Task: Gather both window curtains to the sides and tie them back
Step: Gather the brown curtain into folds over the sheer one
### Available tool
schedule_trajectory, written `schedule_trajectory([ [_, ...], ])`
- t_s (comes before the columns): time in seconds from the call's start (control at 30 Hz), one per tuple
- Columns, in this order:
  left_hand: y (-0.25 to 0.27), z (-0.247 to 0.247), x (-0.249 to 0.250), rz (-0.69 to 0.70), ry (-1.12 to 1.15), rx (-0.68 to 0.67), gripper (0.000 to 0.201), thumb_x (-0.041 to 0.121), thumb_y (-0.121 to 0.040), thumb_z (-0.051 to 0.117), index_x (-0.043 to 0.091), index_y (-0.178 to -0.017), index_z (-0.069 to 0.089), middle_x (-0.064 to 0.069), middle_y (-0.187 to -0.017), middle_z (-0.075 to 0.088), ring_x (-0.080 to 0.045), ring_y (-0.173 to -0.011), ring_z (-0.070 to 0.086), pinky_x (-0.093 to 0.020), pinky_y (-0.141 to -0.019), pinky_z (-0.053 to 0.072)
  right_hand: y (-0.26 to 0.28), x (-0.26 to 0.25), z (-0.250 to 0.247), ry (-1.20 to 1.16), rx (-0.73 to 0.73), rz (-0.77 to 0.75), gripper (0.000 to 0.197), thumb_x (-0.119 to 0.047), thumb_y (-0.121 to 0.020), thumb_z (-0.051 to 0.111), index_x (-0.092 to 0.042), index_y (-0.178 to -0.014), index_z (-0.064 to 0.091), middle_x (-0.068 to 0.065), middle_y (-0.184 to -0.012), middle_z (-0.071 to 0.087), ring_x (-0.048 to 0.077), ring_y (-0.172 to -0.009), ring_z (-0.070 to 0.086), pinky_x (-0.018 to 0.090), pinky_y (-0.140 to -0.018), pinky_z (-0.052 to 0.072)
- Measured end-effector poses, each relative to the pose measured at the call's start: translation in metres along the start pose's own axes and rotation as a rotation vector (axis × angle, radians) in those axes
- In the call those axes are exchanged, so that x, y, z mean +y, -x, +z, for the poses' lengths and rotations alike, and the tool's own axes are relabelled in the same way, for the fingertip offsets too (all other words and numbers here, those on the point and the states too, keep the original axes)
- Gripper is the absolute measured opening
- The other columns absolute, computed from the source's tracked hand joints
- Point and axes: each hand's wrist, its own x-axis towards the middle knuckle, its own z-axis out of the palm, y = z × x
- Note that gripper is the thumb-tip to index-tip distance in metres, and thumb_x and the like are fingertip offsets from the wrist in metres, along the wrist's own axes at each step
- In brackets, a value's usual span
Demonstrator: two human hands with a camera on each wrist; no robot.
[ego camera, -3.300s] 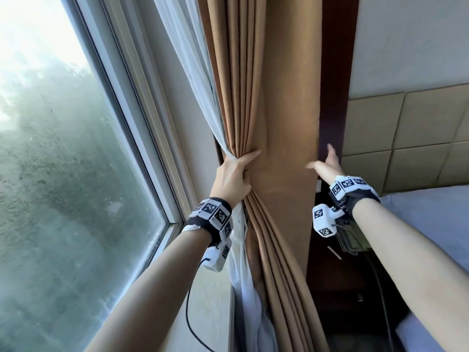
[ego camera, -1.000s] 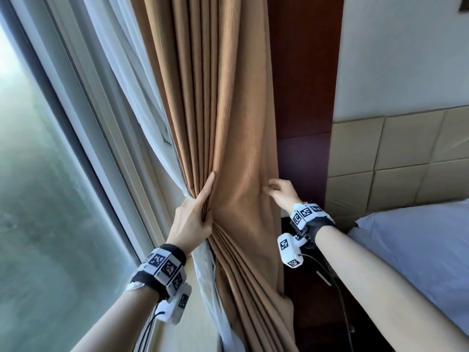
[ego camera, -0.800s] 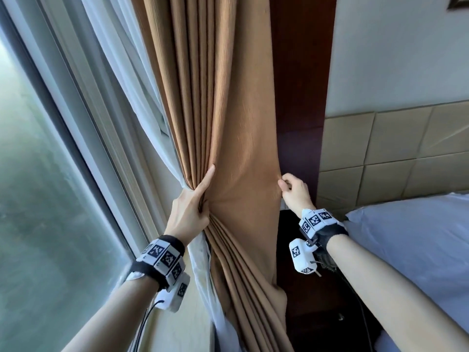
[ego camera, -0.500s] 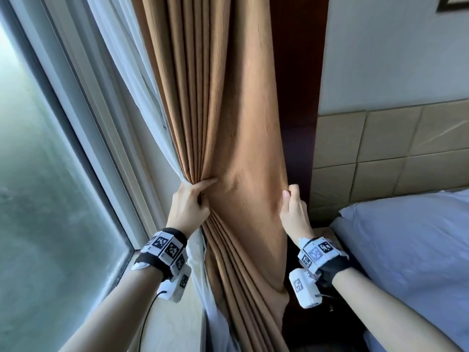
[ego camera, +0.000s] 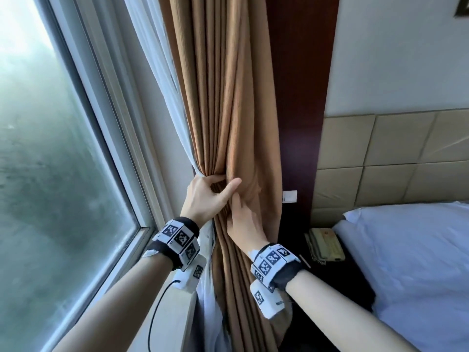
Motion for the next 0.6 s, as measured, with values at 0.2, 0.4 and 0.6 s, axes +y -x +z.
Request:
schedule_trajectory([
  [0.2,-0.009,-0.009,-0.008,-0.067,-0.149,0.037,0.016,0.031,-0.080,0.067,0.019,-0.071,0.072,0.000,-0.069,0.067,-0.019,-0.072,0.062,-0.028,-0.069,0.050,-0.022,0.013,0.000,0.016,-0.177,-0.163,0.071,-0.010,-0.086,0.049,-0.018,-0.150,0.021,0.010,-0.138,0.045,0.030,-0.122,0.050,0.040,-0.104,0.042],
  [0.4,-0.020,-0.022,-0.035,0.033,-0.264,0.006,0.032,0.012,-0.082,0.062,0.023,-0.058,0.044,0.005,-0.054,0.039,-0.018,-0.053,0.038,-0.027,-0.057,0.037,-0.061,0.072,0.005,-0.181,-0.061,-0.059,0.029,-0.010,-0.088,0.054,-0.014,-0.113,0.069,0.002,-0.117,0.063,0.020,-0.100,0.063,0.037,-0.097,0.047],
  [0.6,-0.020,-0.025,-0.058,0.202,-0.232,0.005,0.071,0.006,-0.084,0.057,0.030,-0.147,0.034,-0.005,-0.092,0.060,-0.022,-0.077,0.056,-0.021,-0.076,0.045,-0.136,0.123,-0.020,-0.270,0.109,0.529,0.096,-0.029,-0.074,0.078,-0.025,-0.151,0.020,0.011,-0.150,0.029,0.035,-0.131,0.042,0.046,-0.108,0.037],
])
